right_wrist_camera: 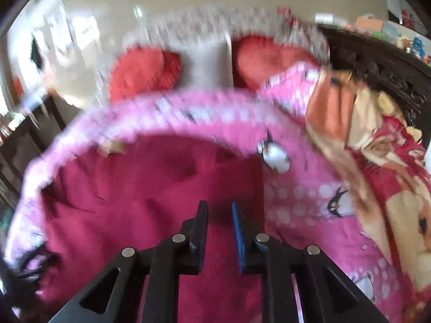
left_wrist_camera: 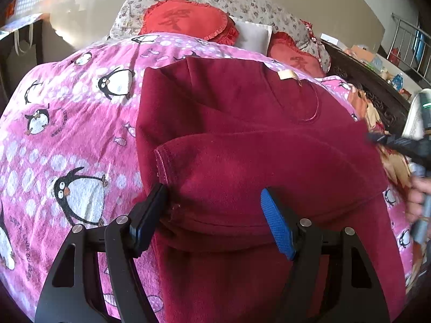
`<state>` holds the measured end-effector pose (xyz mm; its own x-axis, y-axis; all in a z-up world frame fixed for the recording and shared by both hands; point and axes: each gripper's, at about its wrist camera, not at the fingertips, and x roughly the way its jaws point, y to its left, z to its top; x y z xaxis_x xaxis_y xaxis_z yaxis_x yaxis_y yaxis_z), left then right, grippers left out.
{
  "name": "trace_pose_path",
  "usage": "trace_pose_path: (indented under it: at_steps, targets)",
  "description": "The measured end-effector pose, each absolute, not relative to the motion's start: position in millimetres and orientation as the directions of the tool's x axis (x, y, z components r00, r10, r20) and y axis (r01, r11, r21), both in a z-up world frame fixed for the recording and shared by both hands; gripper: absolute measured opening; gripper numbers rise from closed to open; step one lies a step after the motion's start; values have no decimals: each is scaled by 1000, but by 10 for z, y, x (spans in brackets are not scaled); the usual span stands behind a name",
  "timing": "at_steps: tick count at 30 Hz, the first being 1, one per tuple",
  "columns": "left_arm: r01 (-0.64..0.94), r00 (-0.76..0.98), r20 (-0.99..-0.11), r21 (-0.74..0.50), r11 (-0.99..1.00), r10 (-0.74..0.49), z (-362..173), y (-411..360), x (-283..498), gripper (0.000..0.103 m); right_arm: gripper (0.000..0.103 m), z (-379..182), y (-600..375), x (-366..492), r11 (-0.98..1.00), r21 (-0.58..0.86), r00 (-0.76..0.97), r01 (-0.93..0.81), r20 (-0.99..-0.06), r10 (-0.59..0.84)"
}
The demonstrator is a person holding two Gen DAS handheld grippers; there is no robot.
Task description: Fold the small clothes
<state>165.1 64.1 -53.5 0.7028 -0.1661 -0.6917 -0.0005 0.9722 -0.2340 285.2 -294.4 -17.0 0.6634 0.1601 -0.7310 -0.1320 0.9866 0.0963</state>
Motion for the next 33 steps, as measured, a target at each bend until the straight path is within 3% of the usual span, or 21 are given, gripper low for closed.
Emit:
trace_pose_path:
  at_steps: [2,4,5,6,8,10,13,16,19,23,27,30,33]
  targets:
    - [-1,704,-690,-238,971,-168,-539,644,1653,73,16,-437,-3024,3005,990,106,628,-89,-766,139]
    - [-1,704,-692,-230,973,-162,-539,620,1655,73,32,-543,-3095,3053,999,44,609,-24,-792,50]
    - [-2,704,-691,-232,973,-164,-538,620,1654,73,47,-565,-3168,3056,999,44,603,17,-798,25]
    - [-4,705,-690,-235,972,-164,-537,611,1655,73,48,-526,-3239,3046,996,82,598,41,-801,41]
    - [-8,707,-689,-238,971,-163,-534,602,1657,73,41,-330,-3212,2946,996,91,640,16,-766,60]
    - [-9,706,-691,-229,973,-155,-531,581,1649,73,41,-108,-3066,2776,999,40,708,-31,-705,50]
    - [-9,706,-690,-233,972,-159,-532,580,1644,73,41,112,-2686,2472,976,84,754,-200,-623,208]
    - [-9,707,-688,-238,971,-162,-531,553,1649,73,41,-69,-2207,2286,922,101,688,-375,-637,349]
    - [-8,707,-689,-236,972,-161,-531,542,1650,73,42,-509,-1971,2372,926,42,588,-376,-762,273]
    - [-9,707,-689,-235,972,-160,-538,574,1644,73,41,-378,-1948,2266,958,59,624,-282,-747,230]
    - [-10,707,-690,-233,972,-158,-537,570,1640,73,44,-154,-1783,1854,932,103,665,-347,-674,322]
    - [-9,707,-690,-233,972,-158,-537,567,1640,73,52,-574,-1618,1838,947,30,608,-321,-760,230]
    - [-11,705,-693,-223,975,-150,-543,565,1646,73,54,-666,-1607,1703,942,-34,686,-335,-694,219]
